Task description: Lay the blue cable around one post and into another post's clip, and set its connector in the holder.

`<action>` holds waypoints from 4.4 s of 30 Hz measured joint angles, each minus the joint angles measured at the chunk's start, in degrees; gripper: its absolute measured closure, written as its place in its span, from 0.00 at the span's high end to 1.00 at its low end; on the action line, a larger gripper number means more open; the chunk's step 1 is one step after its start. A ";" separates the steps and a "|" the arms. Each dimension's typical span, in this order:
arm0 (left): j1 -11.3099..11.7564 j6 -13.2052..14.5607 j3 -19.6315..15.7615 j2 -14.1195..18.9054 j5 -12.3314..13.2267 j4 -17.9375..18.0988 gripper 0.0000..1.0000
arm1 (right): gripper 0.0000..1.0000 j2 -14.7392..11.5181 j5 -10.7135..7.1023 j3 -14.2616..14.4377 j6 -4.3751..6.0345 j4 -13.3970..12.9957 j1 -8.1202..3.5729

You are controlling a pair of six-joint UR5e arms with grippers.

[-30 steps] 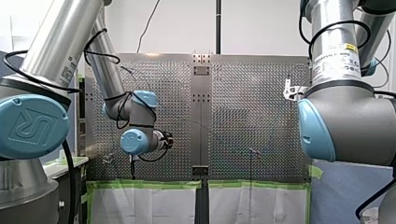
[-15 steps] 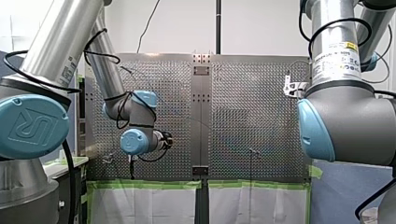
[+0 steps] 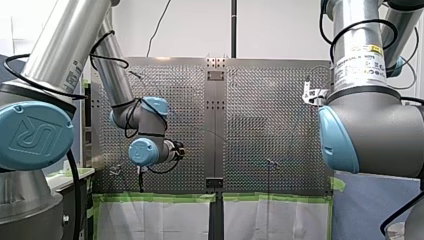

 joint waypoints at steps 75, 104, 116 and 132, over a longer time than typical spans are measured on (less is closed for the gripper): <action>0.00 0.09 0.00 0.00 0.00 0.19 1.00 | 0.00 1.08 -1.19 -0.53 2.30 -1.78 -0.37; 0.00 0.09 0.00 0.00 0.00 0.16 1.00 | 0.00 1.38 -1.21 -1.08 2.09 -0.57 -0.38; 0.01 0.09 0.00 0.01 0.00 0.21 1.00 | 0.00 1.85 -1.70 -1.18 1.63 -1.79 -0.36; 0.00 0.09 0.00 0.00 0.00 0.16 1.00 | 0.00 2.11 -2.00 -1.15 1.60 -2.59 -0.39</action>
